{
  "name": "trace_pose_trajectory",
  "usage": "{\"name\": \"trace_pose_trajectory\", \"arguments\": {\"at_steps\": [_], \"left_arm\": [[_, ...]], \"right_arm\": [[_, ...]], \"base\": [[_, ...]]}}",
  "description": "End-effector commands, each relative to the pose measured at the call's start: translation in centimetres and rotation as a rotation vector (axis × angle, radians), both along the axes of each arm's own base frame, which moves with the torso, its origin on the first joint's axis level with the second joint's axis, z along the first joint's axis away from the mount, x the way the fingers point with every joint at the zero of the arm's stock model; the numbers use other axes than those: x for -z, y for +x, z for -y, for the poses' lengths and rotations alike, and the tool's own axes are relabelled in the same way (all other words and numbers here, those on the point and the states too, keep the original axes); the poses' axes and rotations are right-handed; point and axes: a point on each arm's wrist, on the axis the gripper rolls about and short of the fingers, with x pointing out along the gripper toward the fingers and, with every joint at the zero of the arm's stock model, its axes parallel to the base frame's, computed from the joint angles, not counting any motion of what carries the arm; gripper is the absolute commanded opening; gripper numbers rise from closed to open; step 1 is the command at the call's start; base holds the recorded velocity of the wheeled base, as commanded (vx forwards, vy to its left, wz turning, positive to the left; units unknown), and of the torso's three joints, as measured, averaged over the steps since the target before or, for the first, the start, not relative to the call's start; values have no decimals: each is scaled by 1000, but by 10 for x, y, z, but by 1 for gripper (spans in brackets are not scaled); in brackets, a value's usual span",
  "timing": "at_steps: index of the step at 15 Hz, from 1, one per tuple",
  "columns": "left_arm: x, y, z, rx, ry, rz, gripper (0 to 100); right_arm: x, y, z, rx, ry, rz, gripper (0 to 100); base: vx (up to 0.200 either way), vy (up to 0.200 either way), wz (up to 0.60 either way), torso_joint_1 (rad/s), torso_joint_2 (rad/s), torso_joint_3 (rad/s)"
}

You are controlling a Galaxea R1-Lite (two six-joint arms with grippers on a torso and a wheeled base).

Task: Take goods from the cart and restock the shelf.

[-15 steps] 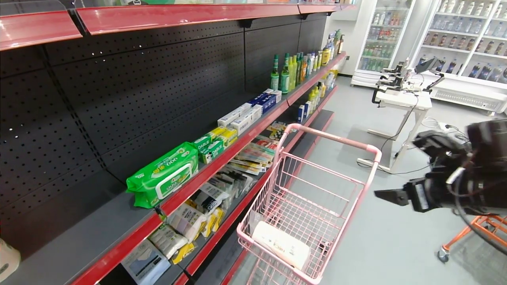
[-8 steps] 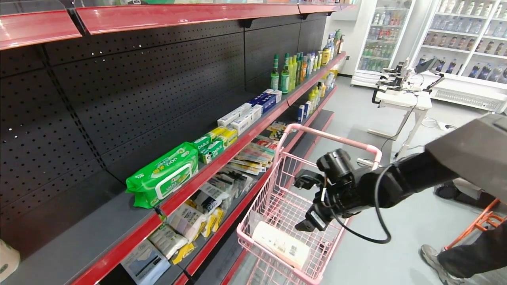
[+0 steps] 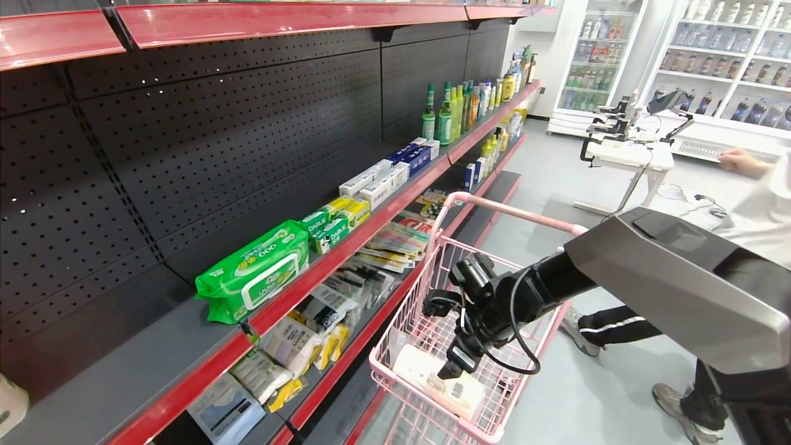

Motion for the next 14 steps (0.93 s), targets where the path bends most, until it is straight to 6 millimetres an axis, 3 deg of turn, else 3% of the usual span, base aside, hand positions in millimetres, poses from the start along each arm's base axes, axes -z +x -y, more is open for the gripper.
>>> {"name": "trace_pose_trajectory", "arguments": {"at_steps": [1, 6, 14], "left_arm": [[0, 0, 0, 0, 0, -1, 100], [0, 0, 0, 0, 2, -1, 100], [0, 0, 0, 0, 2, -1, 100]], "right_arm": [[10, 6, -8, -9, 0, -1, 100], [28, 7, -23, -39, -8, -13, 100], [32, 6, -22, -46, -16, -21, 100]], "base": [[0, 0, 0, -80, 163, 80], [0, 0, 0, -72, 168, 91], [0, 0, 0, -92, 198, 105]]}}
